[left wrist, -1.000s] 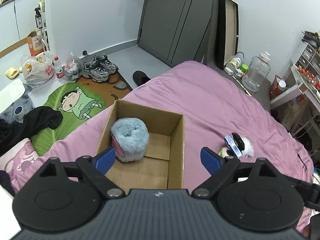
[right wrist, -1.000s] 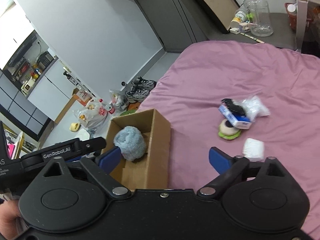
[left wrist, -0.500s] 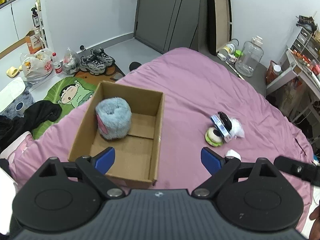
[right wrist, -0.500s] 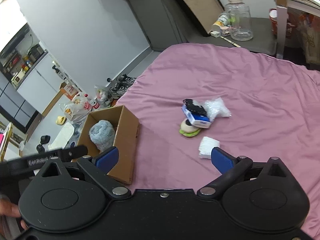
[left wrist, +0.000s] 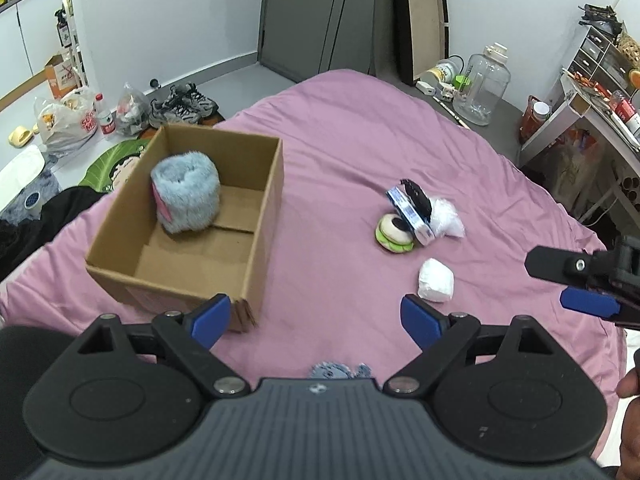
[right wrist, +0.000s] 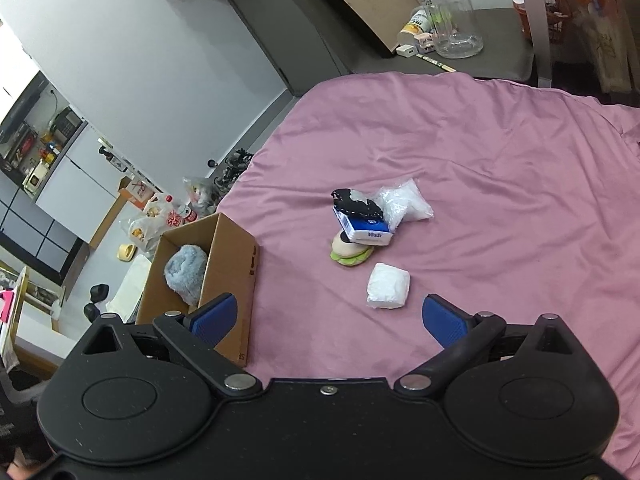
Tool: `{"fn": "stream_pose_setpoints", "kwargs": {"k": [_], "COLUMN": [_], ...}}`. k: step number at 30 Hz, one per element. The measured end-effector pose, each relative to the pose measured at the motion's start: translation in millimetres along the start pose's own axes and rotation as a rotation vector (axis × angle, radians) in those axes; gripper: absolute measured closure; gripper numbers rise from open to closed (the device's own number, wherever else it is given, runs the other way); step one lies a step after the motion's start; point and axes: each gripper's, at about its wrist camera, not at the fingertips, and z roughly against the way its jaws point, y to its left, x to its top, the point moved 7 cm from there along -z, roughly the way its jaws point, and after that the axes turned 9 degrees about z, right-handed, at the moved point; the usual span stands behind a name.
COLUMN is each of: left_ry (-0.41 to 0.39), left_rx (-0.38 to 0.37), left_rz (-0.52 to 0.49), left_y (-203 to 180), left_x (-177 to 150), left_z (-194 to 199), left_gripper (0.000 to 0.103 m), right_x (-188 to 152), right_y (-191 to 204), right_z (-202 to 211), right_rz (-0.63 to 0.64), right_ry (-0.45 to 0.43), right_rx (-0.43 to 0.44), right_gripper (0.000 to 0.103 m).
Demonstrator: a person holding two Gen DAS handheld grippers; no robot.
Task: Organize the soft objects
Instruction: 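Grasp the small blue denim plush with the left tool, then hold the denim plush in the left tool while the right tool grasps the white bundle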
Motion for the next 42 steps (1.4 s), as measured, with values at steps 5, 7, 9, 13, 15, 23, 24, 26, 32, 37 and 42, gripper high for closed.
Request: {"fn": "stream_pose_setpoints", "kwargs": {"k": [5,7,9,13,15,23,24,26,32,37,42], "left_ry": [0.035,0.045,0.06,0.105,0.129,0.192,0.195,0.203,0.235,0.223,0.163], "left_rx": [0.018,0.026,0.032,0.047,0.057,0.098,0.108,0.134,0.158,0.161,0.134], "left_rz": [0.043,0.055,0.062,0.081,0.075,0.065,0.065,0.059,0.074,0.098,0.137], "left_y": [-3,-4,-5,-6,-8,-11,-11,-10,-4,-4,-6], "left_x": [-20,-27,-34,-50,-58,-83,-85,-88,-95,-93,-75], "left_z": [-14,-20,-26,-40,-46,-73,-75,-82,-100,-109,-104], "left_gripper": [0.017,0.021,0.028,0.041,0.046,0.06,0.06,0.06,0.059,0.061,0.074], "right_x": [-3,-6,-10,-14,-14,-14,-14,-14,-15,-15,-11], "right_y": [-14,-22,-26,-31,-33,-38,-38,-39,-40,-42,-55], "right_z": [-3,-4,-5,-3,-1,0,0,-1,-6,-14,-31], "right_rz": [0.007,-0.003,-0.008,-0.019,-0.031,-0.044,-0.043,-0.042,-0.031,-0.034,-0.071], "right_ry": [0.016,0.023,0.029,0.026,0.017,0.01,0.01,0.011,0.022,0.041,0.072], "right_rx": [-0.01,-0.014,-0.019,-0.009,0.0,0.008,0.01,0.013,0.013,0.011,0.007], "right_gripper": [0.003,0.003,0.003,0.003,0.003,0.003,0.003,0.003,0.003,0.003,0.003]}}
